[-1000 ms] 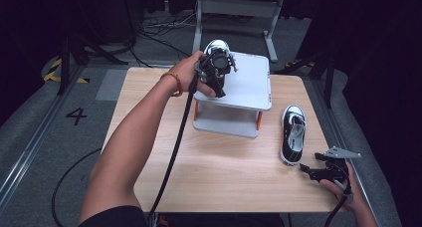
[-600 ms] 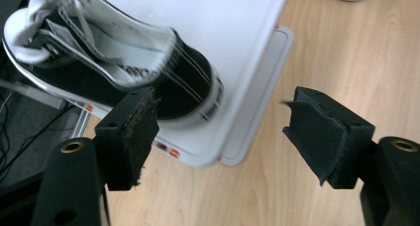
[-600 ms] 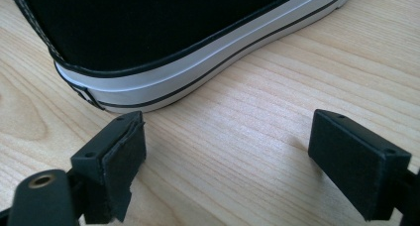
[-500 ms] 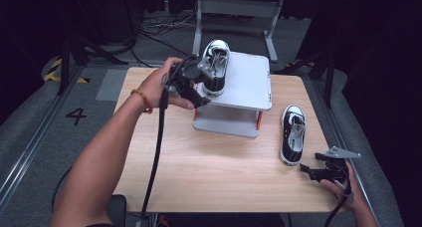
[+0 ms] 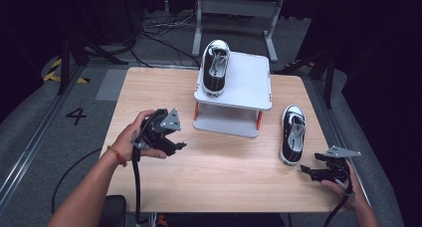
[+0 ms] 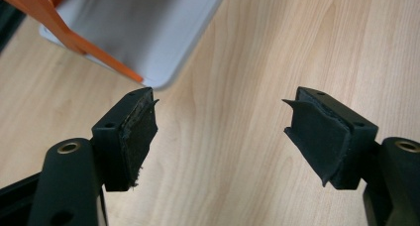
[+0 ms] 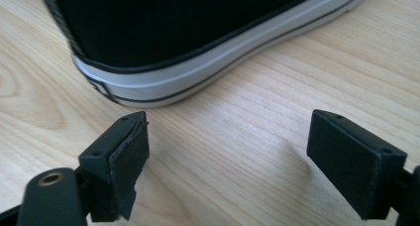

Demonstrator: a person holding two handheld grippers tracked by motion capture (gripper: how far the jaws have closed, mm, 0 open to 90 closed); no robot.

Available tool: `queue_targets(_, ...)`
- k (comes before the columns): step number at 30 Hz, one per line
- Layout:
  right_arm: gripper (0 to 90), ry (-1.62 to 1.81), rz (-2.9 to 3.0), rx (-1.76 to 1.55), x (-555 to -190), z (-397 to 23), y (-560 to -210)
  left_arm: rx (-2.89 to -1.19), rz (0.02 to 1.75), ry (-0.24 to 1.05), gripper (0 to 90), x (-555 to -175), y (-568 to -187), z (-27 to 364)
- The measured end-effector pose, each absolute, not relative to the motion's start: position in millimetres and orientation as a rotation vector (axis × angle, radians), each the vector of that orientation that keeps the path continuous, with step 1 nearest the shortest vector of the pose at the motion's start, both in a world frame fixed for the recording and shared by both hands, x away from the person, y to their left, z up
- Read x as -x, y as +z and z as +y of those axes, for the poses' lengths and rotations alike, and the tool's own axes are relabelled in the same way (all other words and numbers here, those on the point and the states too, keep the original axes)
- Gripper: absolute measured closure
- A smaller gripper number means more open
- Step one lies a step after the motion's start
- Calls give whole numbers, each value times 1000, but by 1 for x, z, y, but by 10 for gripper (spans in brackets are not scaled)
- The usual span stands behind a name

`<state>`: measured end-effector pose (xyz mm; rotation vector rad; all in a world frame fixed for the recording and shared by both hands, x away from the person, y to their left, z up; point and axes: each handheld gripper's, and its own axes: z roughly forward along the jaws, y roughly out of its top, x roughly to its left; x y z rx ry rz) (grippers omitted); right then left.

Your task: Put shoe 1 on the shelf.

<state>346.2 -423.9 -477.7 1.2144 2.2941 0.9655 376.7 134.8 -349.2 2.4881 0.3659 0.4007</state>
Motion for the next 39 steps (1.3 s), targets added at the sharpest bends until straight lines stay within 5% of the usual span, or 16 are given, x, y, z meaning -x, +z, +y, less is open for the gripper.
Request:
queue_targets(17,313,941,2456,-877,-343,-392,-416,-2385,575,164,232,-355,-470,166)
queue_targets(39,358,521,2799,-635,-391,-340,-408,-2315,623,229,183,-353,-483,179)
